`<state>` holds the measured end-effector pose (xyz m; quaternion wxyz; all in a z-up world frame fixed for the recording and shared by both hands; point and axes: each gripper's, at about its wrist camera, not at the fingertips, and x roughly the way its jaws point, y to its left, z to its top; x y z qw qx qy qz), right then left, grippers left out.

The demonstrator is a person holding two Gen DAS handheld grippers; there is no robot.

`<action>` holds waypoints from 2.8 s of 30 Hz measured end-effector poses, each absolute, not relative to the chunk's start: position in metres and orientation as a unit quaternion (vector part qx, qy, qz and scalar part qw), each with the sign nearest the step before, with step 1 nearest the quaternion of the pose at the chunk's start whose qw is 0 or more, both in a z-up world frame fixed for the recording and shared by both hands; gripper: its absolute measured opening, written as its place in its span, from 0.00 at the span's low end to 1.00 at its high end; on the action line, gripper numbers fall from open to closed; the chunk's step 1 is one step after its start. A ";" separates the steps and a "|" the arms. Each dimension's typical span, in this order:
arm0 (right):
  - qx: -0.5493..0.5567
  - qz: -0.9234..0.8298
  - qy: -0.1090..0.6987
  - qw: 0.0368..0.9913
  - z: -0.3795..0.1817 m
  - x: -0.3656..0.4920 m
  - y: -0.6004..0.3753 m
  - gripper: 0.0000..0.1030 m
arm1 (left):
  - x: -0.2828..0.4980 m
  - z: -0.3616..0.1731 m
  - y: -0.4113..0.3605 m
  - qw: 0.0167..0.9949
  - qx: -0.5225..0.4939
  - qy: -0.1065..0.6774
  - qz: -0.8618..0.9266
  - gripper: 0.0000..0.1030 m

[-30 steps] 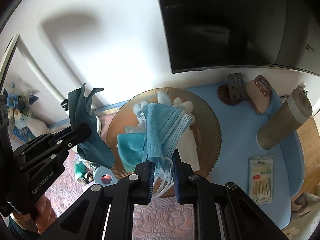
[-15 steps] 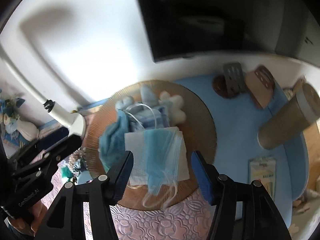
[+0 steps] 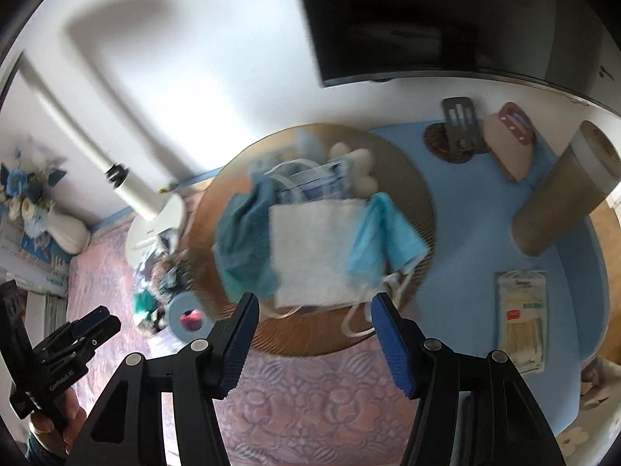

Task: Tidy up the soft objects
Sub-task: 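Move both open tools back toward the remaining items on the bedspread, then grasp the teal pouch with the left tool while the right tool grasps the blue tape roll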

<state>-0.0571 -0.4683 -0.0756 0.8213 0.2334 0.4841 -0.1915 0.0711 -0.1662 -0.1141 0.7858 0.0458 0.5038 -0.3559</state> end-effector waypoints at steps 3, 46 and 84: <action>0.229 -0.176 0.491 0.822 -0.079 -0.050 -0.445 0.57 | 0.073 -0.116 -0.135 0.791 0.034 0.509 -0.337 0.46; 0.219 -0.041 0.579 0.784 -0.162 0.050 -0.284 0.52 | 0.160 -0.205 -0.135 0.700 0.016 0.614 -0.365 0.46; 0.141 -0.108 0.597 0.783 -0.175 0.008 -0.309 0.22 | 0.122 -0.189 -0.101 0.726 0.060 0.587 -0.352 0.33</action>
